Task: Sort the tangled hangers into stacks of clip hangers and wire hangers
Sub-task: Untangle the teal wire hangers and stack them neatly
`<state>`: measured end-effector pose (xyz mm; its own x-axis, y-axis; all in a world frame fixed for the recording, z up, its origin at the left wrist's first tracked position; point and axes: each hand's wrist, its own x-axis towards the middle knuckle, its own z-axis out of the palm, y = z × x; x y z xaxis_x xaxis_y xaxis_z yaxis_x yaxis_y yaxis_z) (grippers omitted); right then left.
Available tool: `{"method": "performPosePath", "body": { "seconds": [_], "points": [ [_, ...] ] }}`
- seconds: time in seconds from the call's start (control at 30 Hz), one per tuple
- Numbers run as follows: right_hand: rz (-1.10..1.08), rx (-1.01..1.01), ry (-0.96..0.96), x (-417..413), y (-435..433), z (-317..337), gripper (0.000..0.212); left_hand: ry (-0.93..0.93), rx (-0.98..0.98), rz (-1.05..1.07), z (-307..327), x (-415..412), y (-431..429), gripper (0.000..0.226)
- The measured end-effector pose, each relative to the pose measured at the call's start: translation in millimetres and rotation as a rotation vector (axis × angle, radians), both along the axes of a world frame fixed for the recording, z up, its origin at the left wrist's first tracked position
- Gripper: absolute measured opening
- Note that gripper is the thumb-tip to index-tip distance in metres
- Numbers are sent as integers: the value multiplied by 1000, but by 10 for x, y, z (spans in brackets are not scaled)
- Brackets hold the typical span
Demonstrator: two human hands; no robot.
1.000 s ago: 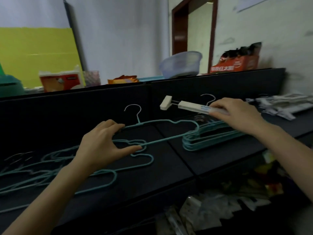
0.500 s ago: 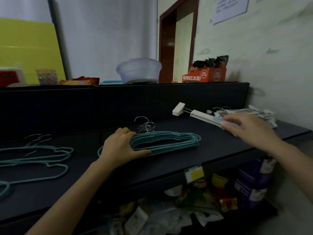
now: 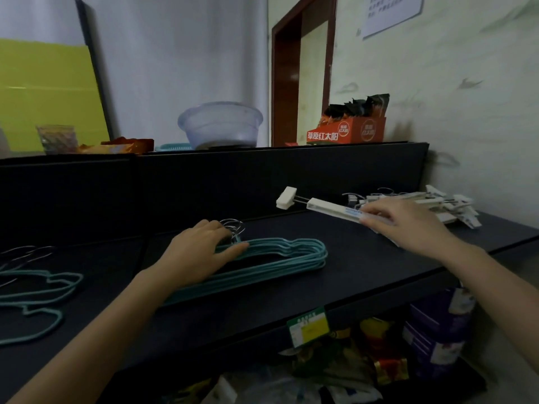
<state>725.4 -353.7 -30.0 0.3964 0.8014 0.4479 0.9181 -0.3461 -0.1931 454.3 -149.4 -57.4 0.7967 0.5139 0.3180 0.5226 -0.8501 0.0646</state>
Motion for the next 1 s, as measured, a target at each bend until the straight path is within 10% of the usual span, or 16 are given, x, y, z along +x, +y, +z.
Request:
{"method": "performPosePath", "body": {
  "seconds": [0.2,1.0],
  "points": [
    [5,-61,-58,216,157,-96,33,29,85,-94,127,513,9,37],
    [26,-238,0,2766,106,134,33,191,100,49,192,2758,-526,35]
  ]
}}
